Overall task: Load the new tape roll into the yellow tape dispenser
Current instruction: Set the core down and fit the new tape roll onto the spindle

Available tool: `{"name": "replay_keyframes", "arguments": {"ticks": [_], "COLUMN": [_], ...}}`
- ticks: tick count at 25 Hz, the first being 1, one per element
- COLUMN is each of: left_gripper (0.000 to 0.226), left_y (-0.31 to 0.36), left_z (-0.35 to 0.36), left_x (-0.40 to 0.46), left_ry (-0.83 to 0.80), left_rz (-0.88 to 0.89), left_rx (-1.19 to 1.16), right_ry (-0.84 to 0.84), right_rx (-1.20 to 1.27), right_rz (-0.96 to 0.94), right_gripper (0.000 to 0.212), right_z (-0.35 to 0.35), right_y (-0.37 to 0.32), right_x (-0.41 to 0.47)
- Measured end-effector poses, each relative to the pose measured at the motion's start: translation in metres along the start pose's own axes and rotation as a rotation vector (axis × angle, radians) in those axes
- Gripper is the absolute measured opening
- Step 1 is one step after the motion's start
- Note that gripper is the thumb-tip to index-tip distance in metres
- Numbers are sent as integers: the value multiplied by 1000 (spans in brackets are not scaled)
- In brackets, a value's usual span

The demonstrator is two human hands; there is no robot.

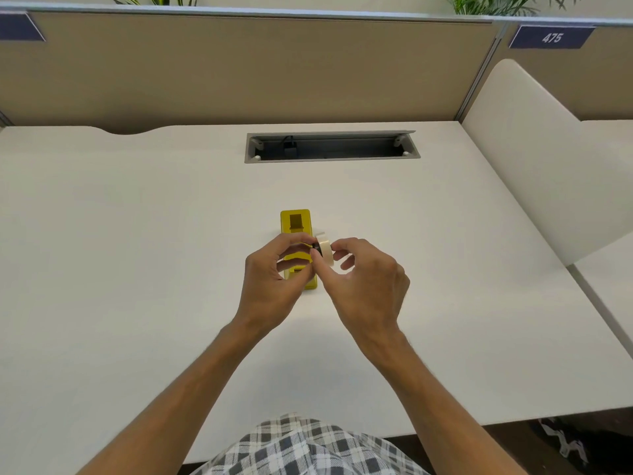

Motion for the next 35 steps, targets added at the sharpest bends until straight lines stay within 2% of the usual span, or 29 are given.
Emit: {"name": "replay_keyframes", "arguments": {"ticks": [6, 11, 35], "left_gripper": [59, 51, 52], "left_y": [1, -3, -51], "left_z": [3, 5, 8], "left_x": [2, 3, 25], "left_ry": [-37, -47, -94], "left_rz": [39, 43, -9], "left_rx": [114, 123, 260], "right_ry": [-6, 4, -134], "right_rx": [13, 21, 1], "right_rz": [-17, -5, 211], "right_gripper": [25, 21, 21], "right_z": [0, 0, 52], "right_y": [0, 2, 25], "right_x": [-2, -1, 14]}}
Point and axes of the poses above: each hand's wrist, its own x-axis towards the middle knuckle, its own z-axis out of the palm, y = z × x, the point moved 2 cm from there along x, towards the middle knuckle, and after that the axes turned 12 degrees about x, right-handed, at the moved point
